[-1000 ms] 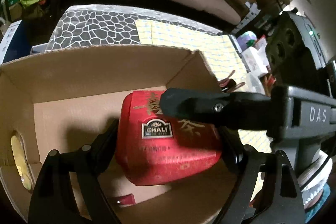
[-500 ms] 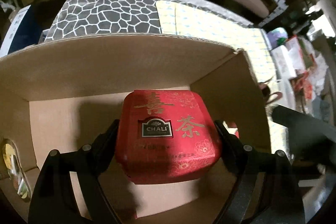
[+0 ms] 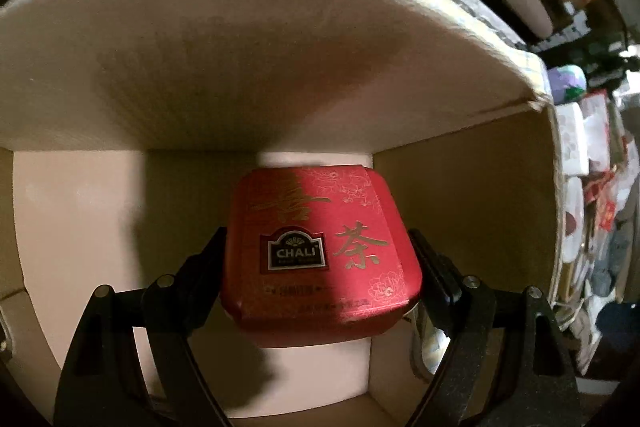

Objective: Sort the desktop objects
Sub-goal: 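Carry the tea tin with the left tool over the cardboard box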

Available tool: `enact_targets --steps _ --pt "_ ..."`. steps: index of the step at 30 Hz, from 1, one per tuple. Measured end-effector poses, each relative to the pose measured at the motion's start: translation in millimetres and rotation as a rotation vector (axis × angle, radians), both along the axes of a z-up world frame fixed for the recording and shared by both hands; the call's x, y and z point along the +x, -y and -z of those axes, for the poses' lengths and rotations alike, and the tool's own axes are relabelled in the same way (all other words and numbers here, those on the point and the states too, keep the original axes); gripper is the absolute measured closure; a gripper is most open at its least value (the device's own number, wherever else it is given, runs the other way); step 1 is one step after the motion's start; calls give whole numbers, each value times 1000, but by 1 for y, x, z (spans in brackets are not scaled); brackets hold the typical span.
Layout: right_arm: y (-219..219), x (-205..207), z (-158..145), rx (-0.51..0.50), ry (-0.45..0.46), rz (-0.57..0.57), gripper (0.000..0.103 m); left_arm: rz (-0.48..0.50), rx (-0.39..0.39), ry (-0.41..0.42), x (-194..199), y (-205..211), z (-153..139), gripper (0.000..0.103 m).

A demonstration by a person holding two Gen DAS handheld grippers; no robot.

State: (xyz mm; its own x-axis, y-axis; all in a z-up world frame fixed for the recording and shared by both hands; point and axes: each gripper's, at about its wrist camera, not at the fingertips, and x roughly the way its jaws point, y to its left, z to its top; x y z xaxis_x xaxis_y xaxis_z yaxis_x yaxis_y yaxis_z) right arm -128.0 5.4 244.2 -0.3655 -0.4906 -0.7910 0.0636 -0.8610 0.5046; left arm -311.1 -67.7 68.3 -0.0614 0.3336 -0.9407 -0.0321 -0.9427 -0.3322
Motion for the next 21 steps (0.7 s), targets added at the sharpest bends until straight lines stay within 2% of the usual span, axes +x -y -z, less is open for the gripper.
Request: enact_targets --steps 5,12,16,21 --pt "-5 3 9 -1 15 3 21 4 -11 3 2 -5 1 20" --pt "-14 13 17 -7 24 15 20 62 -39 35 18 -6 2 21" --pt "-14 19 17 -8 27 17 20 74 -46 39 28 -4 3 20" --pt "-13 28 13 -4 21 9 21 99 -92 31 38 -10 2 19"
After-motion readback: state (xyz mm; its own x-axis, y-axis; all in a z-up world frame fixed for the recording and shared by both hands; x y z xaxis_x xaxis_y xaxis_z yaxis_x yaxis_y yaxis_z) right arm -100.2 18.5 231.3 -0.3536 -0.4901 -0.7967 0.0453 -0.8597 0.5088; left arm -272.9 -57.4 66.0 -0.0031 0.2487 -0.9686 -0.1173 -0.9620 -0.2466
